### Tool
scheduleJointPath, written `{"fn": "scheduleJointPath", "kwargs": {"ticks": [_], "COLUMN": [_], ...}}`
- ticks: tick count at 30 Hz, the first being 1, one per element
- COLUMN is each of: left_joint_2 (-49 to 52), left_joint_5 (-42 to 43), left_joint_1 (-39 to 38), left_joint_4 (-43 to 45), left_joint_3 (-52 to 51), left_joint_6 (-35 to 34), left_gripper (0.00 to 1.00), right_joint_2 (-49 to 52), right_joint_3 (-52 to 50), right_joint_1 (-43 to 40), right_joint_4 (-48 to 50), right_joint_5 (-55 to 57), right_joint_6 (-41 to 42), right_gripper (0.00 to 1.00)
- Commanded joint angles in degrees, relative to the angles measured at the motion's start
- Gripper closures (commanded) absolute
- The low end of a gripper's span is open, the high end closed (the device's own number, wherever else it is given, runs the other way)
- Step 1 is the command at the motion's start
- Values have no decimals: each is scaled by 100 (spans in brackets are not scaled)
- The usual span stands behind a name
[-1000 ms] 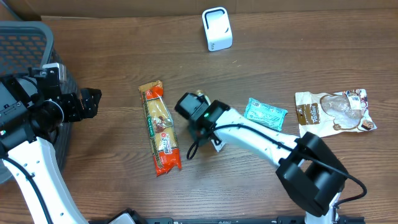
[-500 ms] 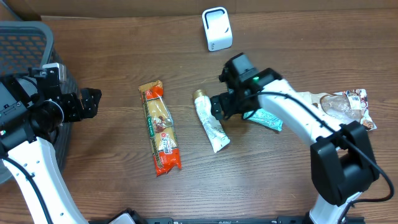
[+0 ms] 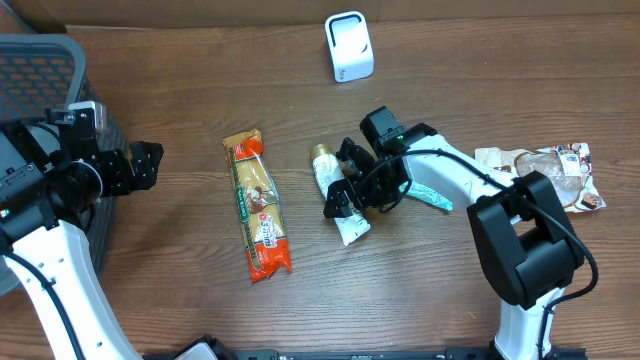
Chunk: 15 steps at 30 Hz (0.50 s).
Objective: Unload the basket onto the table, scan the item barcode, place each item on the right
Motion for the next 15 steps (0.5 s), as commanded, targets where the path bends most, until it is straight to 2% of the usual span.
{"fn": "scheduleJointPath", "kwargs": {"ticks": [1,7,12,15], "left_joint_2": [7,7,7,7], "left_joint_5": [87,87,87,87], "left_joint_1": [13,13,13,13], "left_joint_4": [11,11,11,11], "left_joint_3": [-4,-4,-4,-4], "left_joint_6": [83,83,83,83], "left_gripper": [0,1,1,0], "right_joint_2": [245,245,245,243], "right_joint_3": [-33,-33,-24,50], "right_joint_1": [17,15,11,-37], "right_joint_4": [31,37,59,46], "right_joint_5": [-44,-59,-125,-256], "right_joint_6": [-22,22,125,125], "right_gripper": [11,64,79,94]}}
